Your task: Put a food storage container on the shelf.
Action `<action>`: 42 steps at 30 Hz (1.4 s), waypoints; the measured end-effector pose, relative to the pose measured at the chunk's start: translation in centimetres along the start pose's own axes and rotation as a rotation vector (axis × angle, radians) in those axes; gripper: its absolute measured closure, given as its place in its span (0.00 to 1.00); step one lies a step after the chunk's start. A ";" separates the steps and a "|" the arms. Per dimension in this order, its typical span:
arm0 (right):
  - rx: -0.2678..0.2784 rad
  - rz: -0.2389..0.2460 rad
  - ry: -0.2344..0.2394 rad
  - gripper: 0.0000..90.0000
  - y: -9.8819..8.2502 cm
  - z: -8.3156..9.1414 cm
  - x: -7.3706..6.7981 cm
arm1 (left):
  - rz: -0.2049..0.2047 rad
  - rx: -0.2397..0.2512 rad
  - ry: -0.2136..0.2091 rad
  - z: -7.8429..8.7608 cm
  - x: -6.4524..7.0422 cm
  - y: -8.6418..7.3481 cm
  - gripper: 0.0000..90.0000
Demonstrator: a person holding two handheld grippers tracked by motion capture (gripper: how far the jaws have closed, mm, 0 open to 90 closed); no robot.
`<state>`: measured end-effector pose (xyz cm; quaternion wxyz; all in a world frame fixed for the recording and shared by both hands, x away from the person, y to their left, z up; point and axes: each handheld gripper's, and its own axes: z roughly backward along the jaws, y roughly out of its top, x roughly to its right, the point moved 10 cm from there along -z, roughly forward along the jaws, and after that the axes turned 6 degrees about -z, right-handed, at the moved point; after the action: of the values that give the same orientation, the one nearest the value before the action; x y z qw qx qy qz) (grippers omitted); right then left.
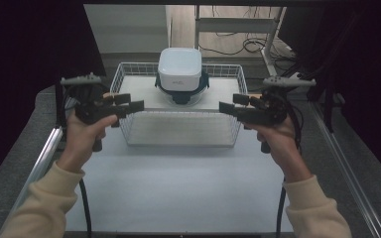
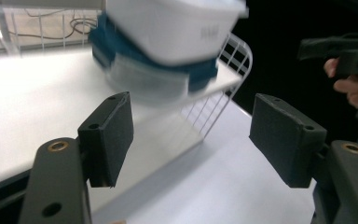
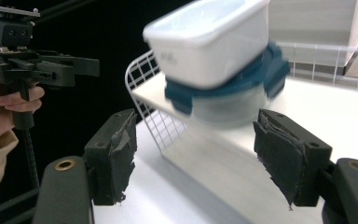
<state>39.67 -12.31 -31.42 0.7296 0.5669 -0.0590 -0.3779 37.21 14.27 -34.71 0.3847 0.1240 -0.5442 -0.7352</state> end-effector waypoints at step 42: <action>-0.217 0.027 -0.106 0.33 -23.8 -2.1 4.5 | 0.026 -0.249 0.071 -3.9 0.1 -21.8 0.32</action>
<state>32.44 -15.19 -54.43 0.7876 0.4631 -0.0639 -0.4014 30.11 13.90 -55.70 0.4257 0.0942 -0.4361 -0.7872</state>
